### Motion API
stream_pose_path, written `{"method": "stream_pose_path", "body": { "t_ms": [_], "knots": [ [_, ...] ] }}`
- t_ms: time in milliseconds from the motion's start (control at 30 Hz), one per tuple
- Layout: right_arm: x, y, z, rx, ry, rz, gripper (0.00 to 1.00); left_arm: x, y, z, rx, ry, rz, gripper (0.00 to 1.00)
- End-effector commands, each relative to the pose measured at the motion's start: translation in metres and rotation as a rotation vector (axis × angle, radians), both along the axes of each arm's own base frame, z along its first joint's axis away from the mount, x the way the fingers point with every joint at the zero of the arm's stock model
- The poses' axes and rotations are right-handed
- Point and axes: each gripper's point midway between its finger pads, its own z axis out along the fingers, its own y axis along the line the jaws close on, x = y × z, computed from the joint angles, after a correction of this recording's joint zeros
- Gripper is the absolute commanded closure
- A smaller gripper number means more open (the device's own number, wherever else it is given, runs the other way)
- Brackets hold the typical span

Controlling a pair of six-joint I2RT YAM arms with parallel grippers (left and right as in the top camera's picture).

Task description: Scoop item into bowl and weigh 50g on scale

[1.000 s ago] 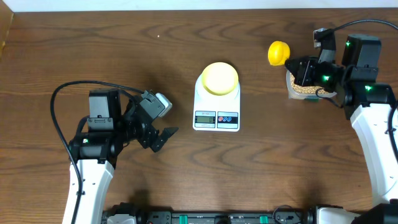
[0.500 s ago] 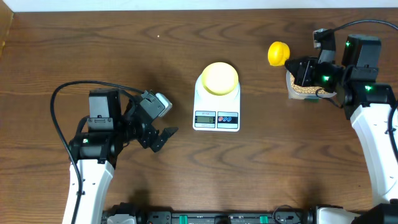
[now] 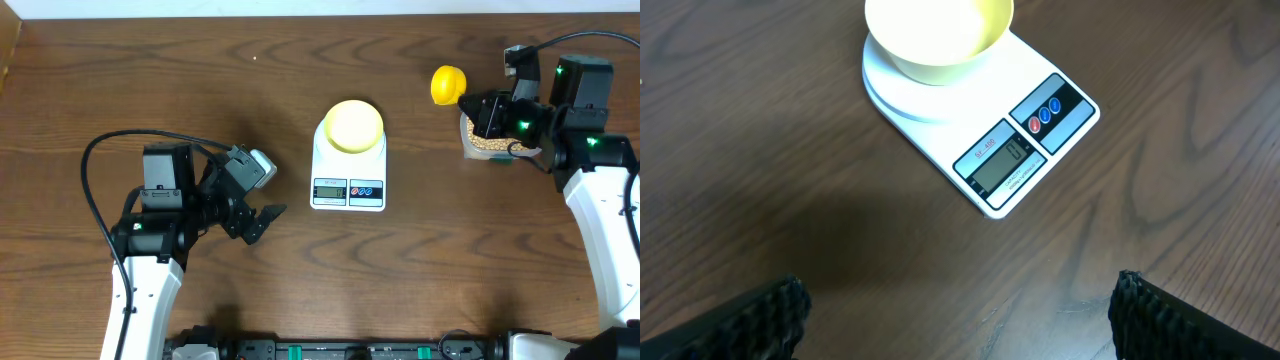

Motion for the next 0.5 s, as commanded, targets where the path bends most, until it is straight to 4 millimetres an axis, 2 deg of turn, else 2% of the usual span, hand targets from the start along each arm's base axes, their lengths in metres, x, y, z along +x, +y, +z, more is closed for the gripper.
{"method": "stream_pose_path", "body": {
  "t_ms": [0,467],
  "knots": [
    [0.0012,-0.0025,0.0107,-0.016,-0.027,-0.004,0.99,-0.0001,0.0016,-0.0032,0.006,0.008,0.002,0.03],
    [-0.0008,-0.0054,0.0051,-0.055,-0.023,0.002,0.99,-0.0001,0.0017,-0.0033,0.006,0.009,0.002,0.02]
  ]
}}
